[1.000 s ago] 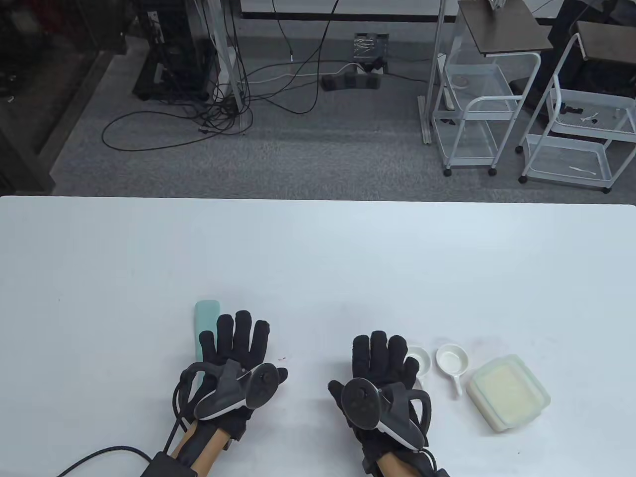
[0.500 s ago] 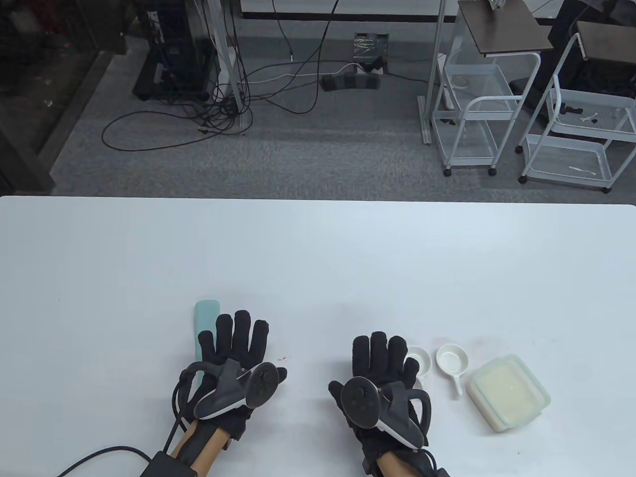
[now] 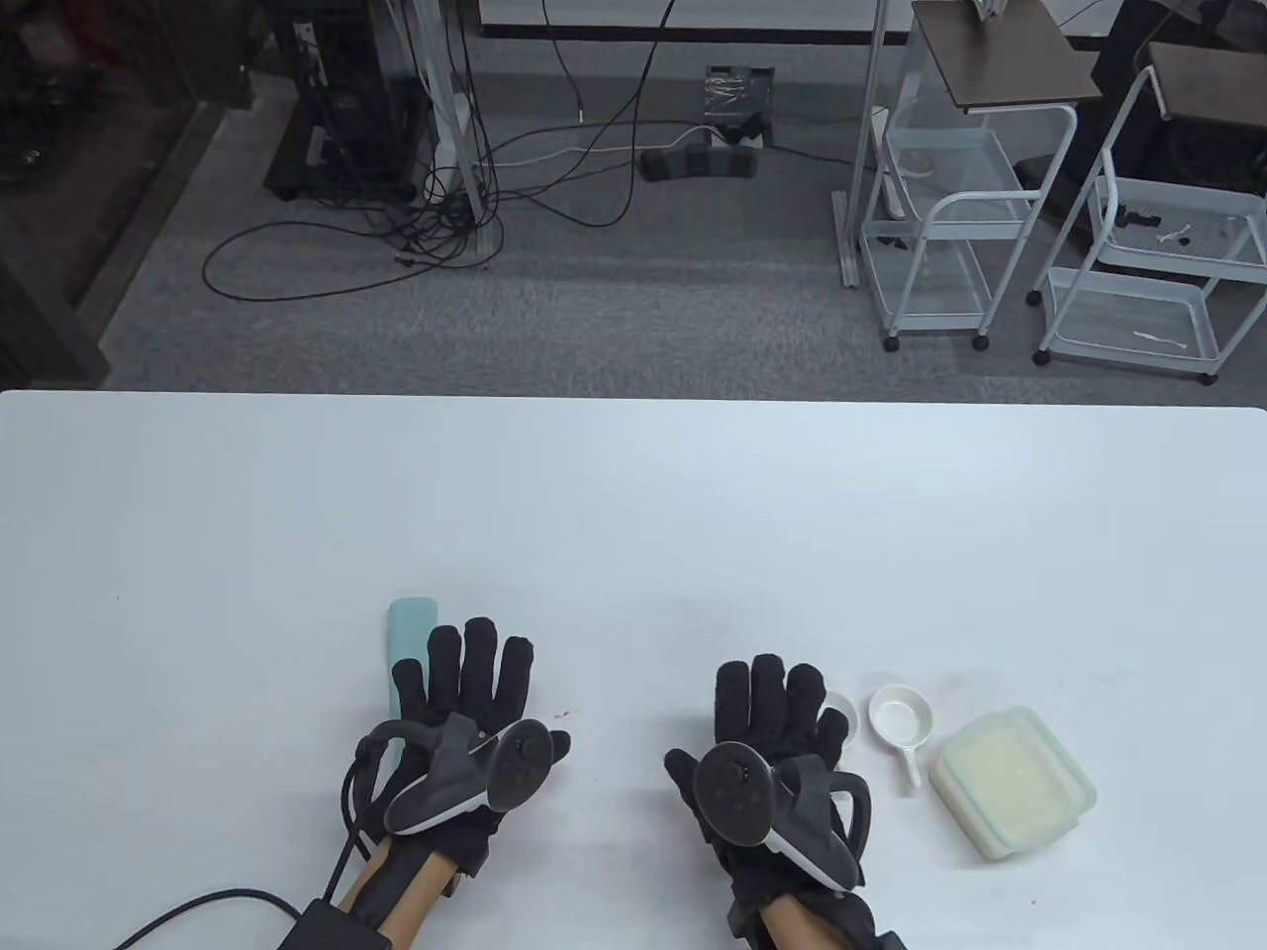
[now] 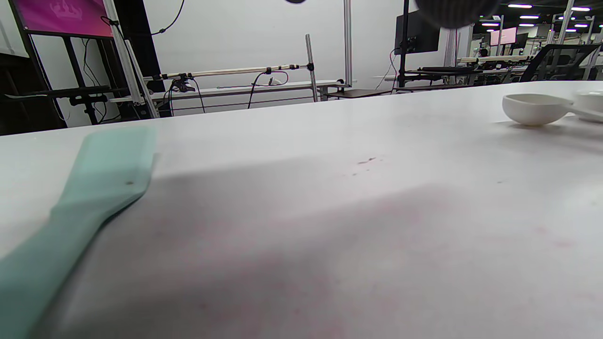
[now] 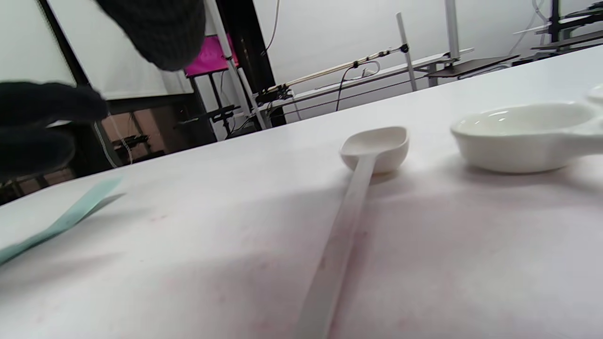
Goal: Scoop white sugar with coffee spoon and level it off using dessert spatula
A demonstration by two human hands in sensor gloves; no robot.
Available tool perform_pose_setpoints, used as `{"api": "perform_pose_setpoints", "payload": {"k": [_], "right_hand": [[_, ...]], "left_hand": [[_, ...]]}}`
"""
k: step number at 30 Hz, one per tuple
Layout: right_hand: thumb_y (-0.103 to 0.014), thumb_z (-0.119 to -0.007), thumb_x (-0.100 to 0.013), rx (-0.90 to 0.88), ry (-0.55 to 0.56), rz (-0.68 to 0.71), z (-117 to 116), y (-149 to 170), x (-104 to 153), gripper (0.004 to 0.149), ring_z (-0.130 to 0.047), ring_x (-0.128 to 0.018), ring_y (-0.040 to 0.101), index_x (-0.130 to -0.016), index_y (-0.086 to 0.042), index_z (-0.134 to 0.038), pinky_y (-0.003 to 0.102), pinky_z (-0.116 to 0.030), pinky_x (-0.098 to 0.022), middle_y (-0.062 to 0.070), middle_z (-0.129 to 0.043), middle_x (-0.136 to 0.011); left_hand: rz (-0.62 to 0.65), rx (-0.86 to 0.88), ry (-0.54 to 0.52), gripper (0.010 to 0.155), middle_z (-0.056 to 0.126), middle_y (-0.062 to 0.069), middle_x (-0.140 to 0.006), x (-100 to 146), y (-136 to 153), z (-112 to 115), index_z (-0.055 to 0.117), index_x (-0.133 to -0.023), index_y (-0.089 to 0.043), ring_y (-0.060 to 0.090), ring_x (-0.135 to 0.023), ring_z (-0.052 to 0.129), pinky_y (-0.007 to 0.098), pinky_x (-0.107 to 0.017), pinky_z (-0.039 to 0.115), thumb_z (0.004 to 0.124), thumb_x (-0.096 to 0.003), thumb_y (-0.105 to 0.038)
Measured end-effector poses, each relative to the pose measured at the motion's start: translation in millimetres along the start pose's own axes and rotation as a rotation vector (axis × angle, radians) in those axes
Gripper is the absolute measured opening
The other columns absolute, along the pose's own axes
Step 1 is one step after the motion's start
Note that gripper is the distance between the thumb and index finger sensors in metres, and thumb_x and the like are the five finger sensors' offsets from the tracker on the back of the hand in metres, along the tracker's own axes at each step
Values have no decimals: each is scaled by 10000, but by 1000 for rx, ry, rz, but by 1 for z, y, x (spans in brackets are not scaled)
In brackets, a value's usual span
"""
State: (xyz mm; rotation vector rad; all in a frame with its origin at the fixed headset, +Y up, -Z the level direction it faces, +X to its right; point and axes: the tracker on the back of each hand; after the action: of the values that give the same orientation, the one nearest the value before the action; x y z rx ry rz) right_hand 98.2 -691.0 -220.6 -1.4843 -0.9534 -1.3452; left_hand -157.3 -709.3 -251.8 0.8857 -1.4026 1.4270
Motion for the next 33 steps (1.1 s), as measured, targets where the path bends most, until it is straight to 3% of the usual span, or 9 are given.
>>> {"api": "perform_pose_setpoints", "payload": {"k": [3, 8, 13, 18, 24, 28, 33], "right_hand": [[-480, -703, -568, -39, 48, -96, 19, 23, 1, 902, -101, -967, 741, -1128, 12, -196, 909, -215, -611, 376, -108, -1155], [-519, -707, -559, -151, 154, -390, 49, 96, 13, 938, -95, -962, 751, -1133, 15, -192, 918, -202, -600, 384, -102, -1156], [-548, -723, -542, -245, 104, -595, 44, 141, 20, 992, -66, -945, 764, -1133, 25, -169, 927, -172, -579, 395, -73, -1147], [-579, -721, -526, -119, -11, -797, 28, 165, 22, 1042, -19, -919, 778, -1128, 22, -118, 932, -153, -565, 395, -26, -1139], [-593, -729, -521, -149, -12, -833, 22, 176, 23, 1045, -3, -912, 779, -1133, -20, -104, 925, -199, -591, 359, 2, -1146], [-605, -754, -535, -117, -26, -831, 20, 179, 22, 1055, -54, -933, 775, -1135, -42, -94, 884, -351, -640, 355, -17, -1151], [-619, -778, -525, -53, 45, -803, 18, 179, 21, 1056, -157, -938, 801, -1146, -27, -163, 843, -456, -640, 381, -116, -1158]], "left_hand": [[-2, -4, 6, 973, 114, 444, -1223, 0, 0, 0, 208, -1254, -3, 728, -1052, 256, 863, -653, 313, 518, -601, -655], [0, -14, 16, 973, 117, 439, -1226, -1, -1, 3, 212, -1255, -5, 728, -1052, 257, 863, -652, 312, 518, -600, -656], [0, -15, 20, 972, 117, 437, -1226, -1, -1, 3, 213, -1255, -4, 727, -1052, 254, 863, -652, 311, 518, -600, -655], [-8, -13, 27, 972, 117, 440, -1225, -1, 2, 5, 214, -1255, -5, 730, -1049, 254, 863, -651, 312, 519, -600, -655], [-5, -8, 25, 972, 115, 441, -1225, -1, 2, 5, 213, -1255, -6, 728, -1052, 251, 863, -653, 310, 516, -600, -656], [-7, -11, 33, 970, 118, 436, -1227, -2, 2, 5, 214, -1255, -6, 726, -1053, 252, 862, -653, 310, 517, -601, -655], [-9, -6, 33, 971, 120, 434, -1228, -2, 3, 5, 216, -1255, -6, 728, -1051, 251, 862, -654, 312, 517, -599, -656]]}}
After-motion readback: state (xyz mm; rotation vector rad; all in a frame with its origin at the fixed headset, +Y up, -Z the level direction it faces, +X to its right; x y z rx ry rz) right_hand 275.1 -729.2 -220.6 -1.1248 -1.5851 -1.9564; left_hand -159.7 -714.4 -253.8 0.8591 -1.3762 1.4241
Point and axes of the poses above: the tracker on the back of each hand, its own y axis roughly to the little-finger side, its own x axis roughly from the fingertips to the wrist, z = x × y
